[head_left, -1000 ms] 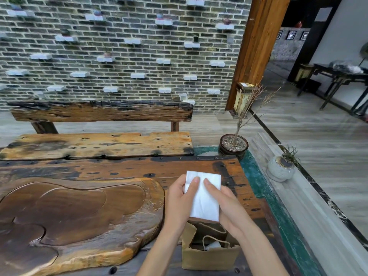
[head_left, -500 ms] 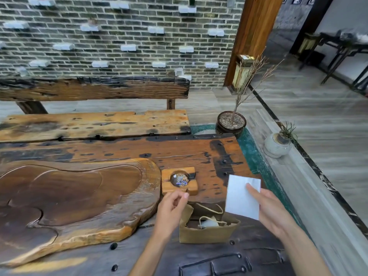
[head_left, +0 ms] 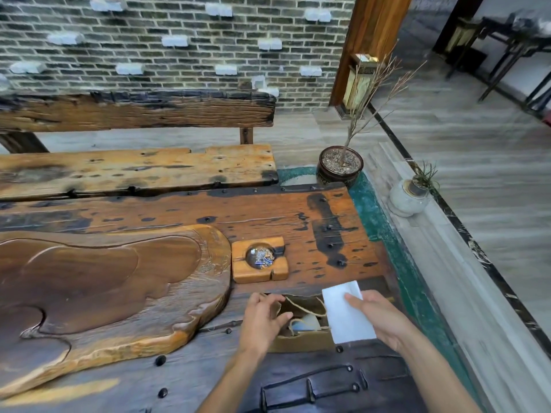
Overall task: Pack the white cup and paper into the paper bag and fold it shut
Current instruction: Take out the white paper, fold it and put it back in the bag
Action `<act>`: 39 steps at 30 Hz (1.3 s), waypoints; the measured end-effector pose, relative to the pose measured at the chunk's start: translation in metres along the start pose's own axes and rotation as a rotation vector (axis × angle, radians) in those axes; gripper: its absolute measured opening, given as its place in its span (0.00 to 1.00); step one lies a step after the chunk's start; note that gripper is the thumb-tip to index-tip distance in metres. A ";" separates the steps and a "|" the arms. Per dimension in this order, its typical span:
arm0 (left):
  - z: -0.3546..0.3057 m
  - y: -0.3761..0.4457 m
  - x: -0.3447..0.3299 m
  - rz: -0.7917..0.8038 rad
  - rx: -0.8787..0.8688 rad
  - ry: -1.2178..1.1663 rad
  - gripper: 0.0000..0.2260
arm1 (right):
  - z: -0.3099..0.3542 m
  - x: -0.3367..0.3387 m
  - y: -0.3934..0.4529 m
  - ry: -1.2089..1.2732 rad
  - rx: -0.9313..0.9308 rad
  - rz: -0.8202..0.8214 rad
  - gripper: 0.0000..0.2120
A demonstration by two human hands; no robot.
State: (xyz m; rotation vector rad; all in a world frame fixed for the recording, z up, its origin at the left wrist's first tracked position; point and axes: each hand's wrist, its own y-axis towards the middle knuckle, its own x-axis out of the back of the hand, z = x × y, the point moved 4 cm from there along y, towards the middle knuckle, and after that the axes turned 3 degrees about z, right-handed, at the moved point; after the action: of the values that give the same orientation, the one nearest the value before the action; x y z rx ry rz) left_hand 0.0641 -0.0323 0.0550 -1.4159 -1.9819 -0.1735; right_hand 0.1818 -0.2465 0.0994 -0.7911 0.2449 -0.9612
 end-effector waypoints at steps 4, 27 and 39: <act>0.003 0.000 0.000 -0.007 0.022 -0.111 0.08 | -0.003 -0.011 0.010 -0.062 -0.023 0.038 0.16; 0.038 0.002 0.010 -0.085 0.104 -0.251 0.18 | -0.024 -0.091 0.037 0.094 -0.107 0.138 0.15; 0.032 -0.001 0.015 -0.038 0.091 -0.322 0.26 | -0.013 -0.118 0.033 -0.325 -0.100 0.209 0.24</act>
State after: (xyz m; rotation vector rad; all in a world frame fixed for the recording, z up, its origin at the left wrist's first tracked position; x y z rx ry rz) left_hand 0.0458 -0.0056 0.0404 -1.4175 -2.2450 0.1353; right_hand 0.1295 -0.1469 0.0500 -0.9798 0.0900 -0.6166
